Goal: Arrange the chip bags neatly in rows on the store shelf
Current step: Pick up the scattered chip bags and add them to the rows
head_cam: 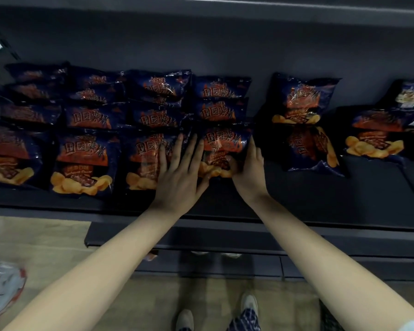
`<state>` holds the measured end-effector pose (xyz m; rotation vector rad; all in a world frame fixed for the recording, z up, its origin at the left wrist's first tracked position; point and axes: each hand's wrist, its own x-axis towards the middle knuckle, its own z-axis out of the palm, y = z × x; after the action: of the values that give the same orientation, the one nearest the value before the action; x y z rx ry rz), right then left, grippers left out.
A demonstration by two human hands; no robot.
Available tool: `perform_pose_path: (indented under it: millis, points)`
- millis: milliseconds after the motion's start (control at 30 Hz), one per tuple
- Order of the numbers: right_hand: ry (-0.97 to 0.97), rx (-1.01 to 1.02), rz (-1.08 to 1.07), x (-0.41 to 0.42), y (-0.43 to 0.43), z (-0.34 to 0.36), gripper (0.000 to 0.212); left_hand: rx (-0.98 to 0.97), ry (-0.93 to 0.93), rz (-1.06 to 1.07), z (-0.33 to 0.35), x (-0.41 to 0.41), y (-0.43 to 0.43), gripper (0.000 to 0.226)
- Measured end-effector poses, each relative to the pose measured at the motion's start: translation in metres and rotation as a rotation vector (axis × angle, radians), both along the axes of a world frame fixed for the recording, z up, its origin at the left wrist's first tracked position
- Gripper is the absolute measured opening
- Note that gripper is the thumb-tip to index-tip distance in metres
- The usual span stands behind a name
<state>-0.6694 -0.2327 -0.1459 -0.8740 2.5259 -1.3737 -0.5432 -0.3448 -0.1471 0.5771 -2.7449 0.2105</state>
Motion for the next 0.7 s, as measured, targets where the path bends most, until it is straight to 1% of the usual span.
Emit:
perform_pose_path:
  millis: [133, 267, 400, 500, 700]
  points:
    - [-0.034, -0.006, 0.011, 0.002, 0.0, 0.004, 0.081, -0.023, -0.004, 0.008, 0.002, 0.003, 0.001, 0.074]
    - [-0.082, -0.075, -0.039, 0.009, 0.004, 0.015, 0.089, -0.033, -0.009, -0.009, 0.01, 0.007, 0.002, 0.078]
    - [-0.006, -0.145, -0.075, 0.015, 0.019, 0.029, 0.083, -0.049, 0.017, -0.059, 0.03, 0.003, 0.005, 0.08]
    - [0.066, -0.158, -0.088, 0.014, 0.037, 0.04, 0.08, -0.031, 0.063, -0.126, 0.044, -0.01, 0.016, 0.078]
    - [0.207, -0.124, -0.259, -0.009, 0.099, 0.056, 0.066, -0.018, 0.1, -0.286, 0.06, -0.059, 0.058, 0.073]
